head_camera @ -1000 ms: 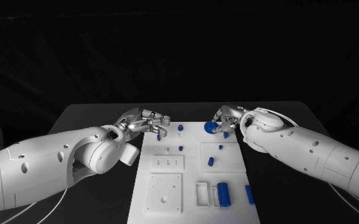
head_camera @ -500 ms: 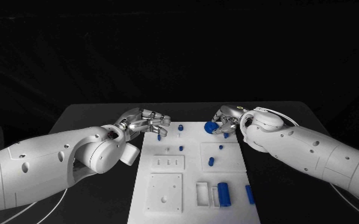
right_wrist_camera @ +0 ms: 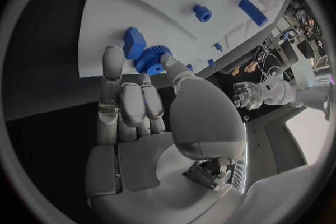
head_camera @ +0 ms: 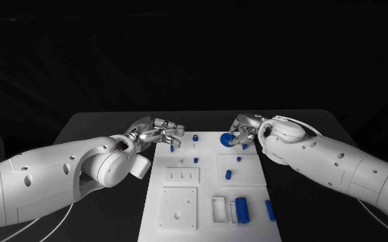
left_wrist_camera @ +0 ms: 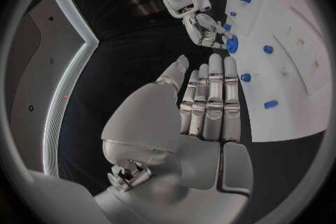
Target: Assemble the parts on the task board
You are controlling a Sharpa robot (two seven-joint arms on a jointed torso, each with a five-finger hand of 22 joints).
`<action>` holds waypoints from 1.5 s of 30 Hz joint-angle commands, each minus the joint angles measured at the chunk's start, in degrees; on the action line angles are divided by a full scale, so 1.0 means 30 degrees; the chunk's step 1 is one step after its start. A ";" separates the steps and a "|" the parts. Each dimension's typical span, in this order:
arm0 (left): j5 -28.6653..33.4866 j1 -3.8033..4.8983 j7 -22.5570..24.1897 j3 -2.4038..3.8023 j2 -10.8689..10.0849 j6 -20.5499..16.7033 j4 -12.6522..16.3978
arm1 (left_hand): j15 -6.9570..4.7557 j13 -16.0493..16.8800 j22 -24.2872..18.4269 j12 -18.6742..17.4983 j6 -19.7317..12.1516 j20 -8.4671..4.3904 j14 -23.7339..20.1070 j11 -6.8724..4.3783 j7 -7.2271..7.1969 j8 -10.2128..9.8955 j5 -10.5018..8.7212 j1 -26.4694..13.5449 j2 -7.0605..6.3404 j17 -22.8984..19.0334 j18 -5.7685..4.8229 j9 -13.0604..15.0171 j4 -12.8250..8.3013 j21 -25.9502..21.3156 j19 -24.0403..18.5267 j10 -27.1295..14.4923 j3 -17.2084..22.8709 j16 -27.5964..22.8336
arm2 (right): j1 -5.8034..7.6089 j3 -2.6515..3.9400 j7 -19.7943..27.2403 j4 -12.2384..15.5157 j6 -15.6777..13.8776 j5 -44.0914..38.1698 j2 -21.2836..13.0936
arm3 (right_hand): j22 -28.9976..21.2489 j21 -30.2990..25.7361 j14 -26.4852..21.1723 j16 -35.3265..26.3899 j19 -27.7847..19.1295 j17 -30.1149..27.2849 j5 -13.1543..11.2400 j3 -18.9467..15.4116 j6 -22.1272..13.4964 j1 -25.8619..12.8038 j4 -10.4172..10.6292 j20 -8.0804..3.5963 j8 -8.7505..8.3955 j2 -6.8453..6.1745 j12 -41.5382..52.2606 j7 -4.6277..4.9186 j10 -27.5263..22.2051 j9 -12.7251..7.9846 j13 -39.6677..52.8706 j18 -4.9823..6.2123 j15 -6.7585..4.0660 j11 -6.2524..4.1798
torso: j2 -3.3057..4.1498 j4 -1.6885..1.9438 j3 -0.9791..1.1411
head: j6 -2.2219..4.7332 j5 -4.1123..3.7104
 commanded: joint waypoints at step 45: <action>-0.0079 0.0028 0.0189 0.0020 -0.0082 0.0036 -0.0278 | 0.0041 -0.0002 -0.0025 -0.0044 -0.0174 0.0018 0.0131 0.0012 -0.0013 0.0015 -0.0127 0.0026 -0.0056 0.0020 -0.0068 -0.0030 -0.0060 -0.0083 0.0126 -0.0088 -0.0110 -0.0115 | 0.0015 -0.0470 -0.1902 0.4140 -0.2779 -0.3859 0.0618 | 0.0914 -0.0817 0.0005 0.0090 0.0506 -0.0108 -0.0958 0.1264 0.0925 0.0001 0.0458 0.0038 0.0133 -0.0562 0.0189 0.0015 0.0313 -0.0002 0.0137 0.0311 0.0024 0.0098 | 0.0029 0.0059 -0.0004 | 0.0111 0.0606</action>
